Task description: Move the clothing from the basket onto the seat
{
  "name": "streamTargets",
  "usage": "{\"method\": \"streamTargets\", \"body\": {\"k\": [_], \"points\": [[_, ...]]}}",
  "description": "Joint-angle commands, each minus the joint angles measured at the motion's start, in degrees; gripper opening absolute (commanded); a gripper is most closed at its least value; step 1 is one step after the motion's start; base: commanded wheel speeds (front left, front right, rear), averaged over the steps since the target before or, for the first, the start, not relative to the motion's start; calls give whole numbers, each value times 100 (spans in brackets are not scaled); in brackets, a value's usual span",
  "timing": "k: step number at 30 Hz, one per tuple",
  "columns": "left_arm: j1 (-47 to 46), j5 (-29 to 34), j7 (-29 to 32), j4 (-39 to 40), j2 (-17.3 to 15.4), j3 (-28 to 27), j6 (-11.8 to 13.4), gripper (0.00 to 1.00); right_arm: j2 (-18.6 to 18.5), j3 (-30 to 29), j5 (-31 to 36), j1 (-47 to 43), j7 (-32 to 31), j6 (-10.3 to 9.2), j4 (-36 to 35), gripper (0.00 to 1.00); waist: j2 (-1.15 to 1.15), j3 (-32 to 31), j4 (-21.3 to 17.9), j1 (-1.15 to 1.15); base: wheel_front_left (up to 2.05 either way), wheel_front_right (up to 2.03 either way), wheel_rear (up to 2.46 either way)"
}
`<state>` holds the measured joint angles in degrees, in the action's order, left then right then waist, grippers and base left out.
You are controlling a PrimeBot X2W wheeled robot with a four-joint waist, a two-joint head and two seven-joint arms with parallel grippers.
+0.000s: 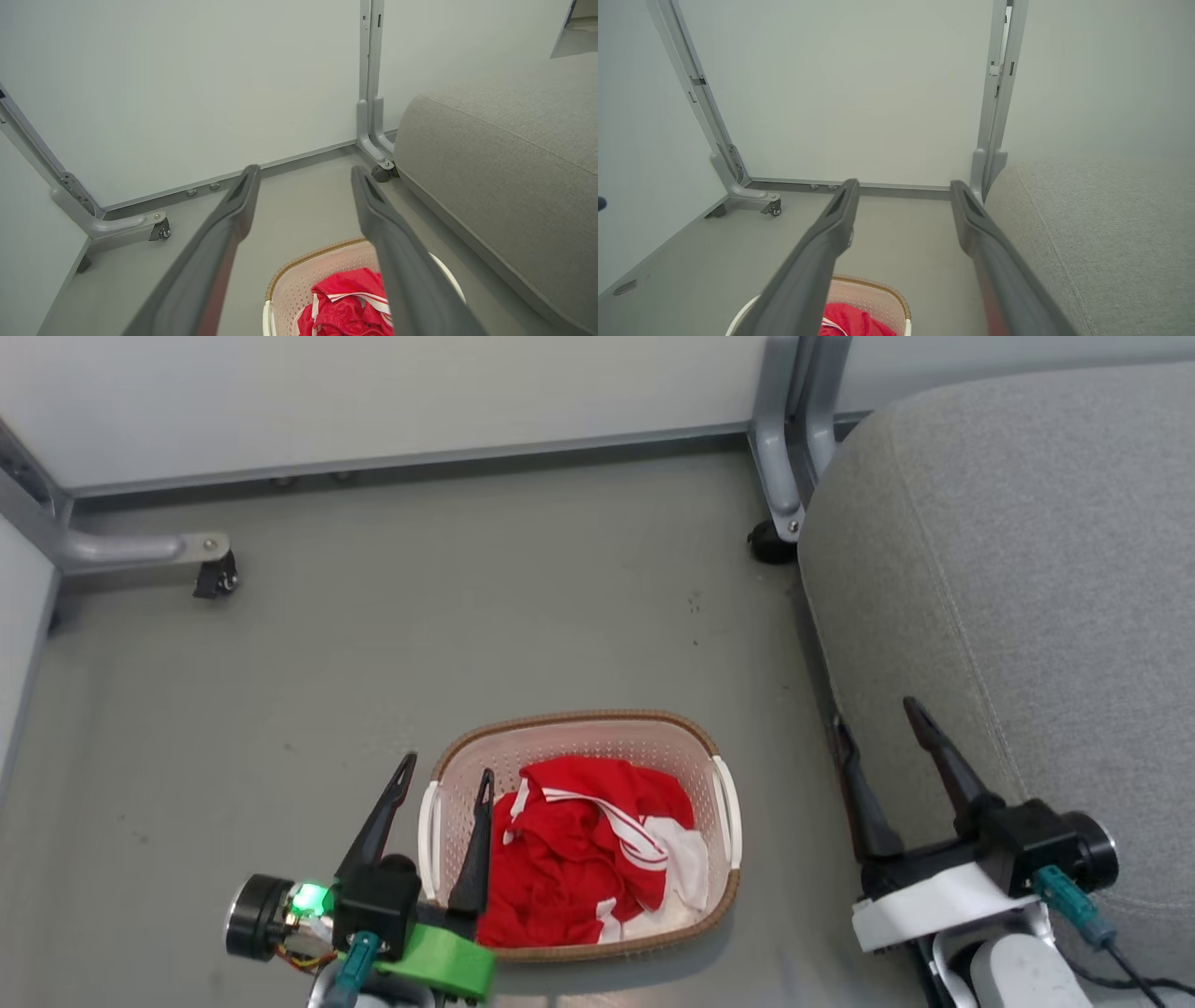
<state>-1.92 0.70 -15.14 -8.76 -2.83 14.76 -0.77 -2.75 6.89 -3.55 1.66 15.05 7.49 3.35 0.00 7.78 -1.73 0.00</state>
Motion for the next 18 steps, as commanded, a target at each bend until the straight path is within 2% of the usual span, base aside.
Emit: {"method": "streamTargets", "body": {"k": [1,9,18], "points": [[-277,52,-2,-63,-30,24,-23,100,-24,-88,26,197,19,0,-73,100,0,816,-112,0,0,0,0],[-1486,361,-2,-881,-292,586,-298,100,-21,-450,197,886,19,0,-319,100,0,2018,-231,0,0,0,0],[-3210,731,-1,-2469,-561,1656,-595,100,-53,-691,192,1624,19,0,-613,100,0,3195,-497,0,0,0,0]]}}
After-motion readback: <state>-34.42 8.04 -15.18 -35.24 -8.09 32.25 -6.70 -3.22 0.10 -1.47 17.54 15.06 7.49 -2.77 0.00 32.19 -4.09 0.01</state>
